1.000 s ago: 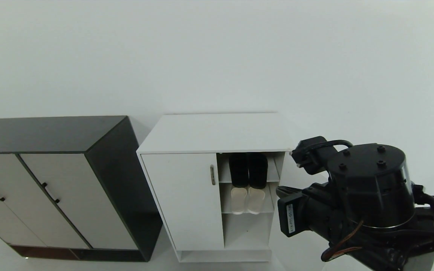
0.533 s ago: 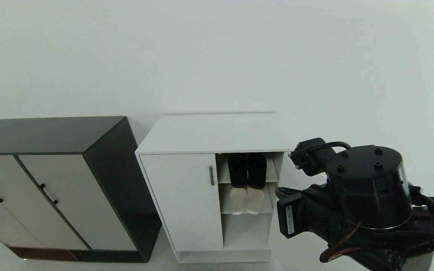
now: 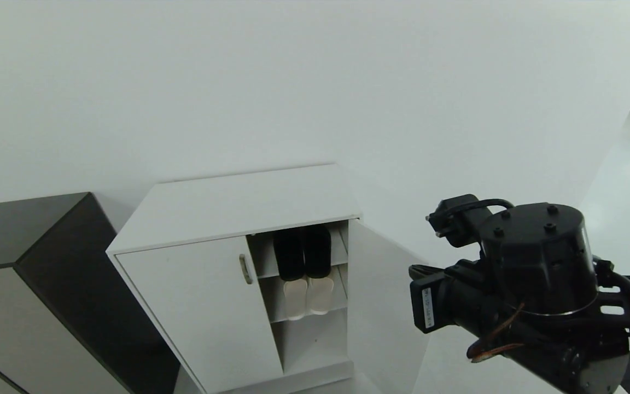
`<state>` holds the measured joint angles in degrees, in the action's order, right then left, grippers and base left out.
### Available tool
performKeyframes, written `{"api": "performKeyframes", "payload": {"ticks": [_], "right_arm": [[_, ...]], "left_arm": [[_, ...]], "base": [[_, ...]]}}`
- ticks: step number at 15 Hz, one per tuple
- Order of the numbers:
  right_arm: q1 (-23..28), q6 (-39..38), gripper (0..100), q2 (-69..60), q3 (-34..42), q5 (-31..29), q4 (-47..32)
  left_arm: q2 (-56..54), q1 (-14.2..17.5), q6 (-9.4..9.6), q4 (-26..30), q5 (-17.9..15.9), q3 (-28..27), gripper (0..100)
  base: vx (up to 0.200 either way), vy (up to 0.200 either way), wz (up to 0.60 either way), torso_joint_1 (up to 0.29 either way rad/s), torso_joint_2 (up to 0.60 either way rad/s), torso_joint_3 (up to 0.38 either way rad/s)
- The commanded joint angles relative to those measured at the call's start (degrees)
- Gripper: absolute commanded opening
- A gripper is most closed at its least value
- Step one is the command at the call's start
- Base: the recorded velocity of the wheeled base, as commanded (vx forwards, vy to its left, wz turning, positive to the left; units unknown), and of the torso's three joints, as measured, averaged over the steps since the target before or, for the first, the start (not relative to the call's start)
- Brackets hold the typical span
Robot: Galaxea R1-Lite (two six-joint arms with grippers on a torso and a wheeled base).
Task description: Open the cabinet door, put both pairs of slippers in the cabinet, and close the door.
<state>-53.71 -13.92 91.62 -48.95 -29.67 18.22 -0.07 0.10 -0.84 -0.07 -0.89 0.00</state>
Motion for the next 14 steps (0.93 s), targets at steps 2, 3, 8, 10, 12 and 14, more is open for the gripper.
{"api": "performKeyframes", "payload": {"ticks": [2,3,8,10,12,14], "right_arm": [[4.84,1.44,0,0.66,-0.45,-0.47,0.06],[6.51,1.53,0,0.92,-0.89,-0.39,-0.03],[13.02,1.44,0,5.76,-3.44,-0.04,2.25],[13.72,1.79,0,7.69,-3.61,-0.12,4.89],[16.01,2.23,0,10.77,-4.84,-0.04,5.51],[18.91,2.32,0,15.43,-7.04,0.84,7.97]], "left_arm": [[0.07,-0.01,-0.04,-0.01,0.1,0.0,0],[0.07,-0.01,-0.04,-0.01,0.1,0.0,0],[0.07,-0.01,0.05,-0.01,0.01,0.0,0],[0.07,-0.01,-0.04,-0.01,0.01,0.0,0],[0.07,-0.01,0.05,-0.01,0.01,0.0,0],[0.07,-0.01,0.05,-0.01,0.01,0.0,0]], "base": [[0.0,0.0,0.0,0.0,0.0,0.0],[0.0,0.0,0.0,0.0,0.0,0.0],[-0.12,0.0,0.0,0.0,0.0,0.001],[0.0,0.0,0.0,0.0,0.0,0.0],[0.0,0.0,0.0,0.0,0.0,0.0],[0.0,0.0,0.0,0.0,0.0,0.0]]}}
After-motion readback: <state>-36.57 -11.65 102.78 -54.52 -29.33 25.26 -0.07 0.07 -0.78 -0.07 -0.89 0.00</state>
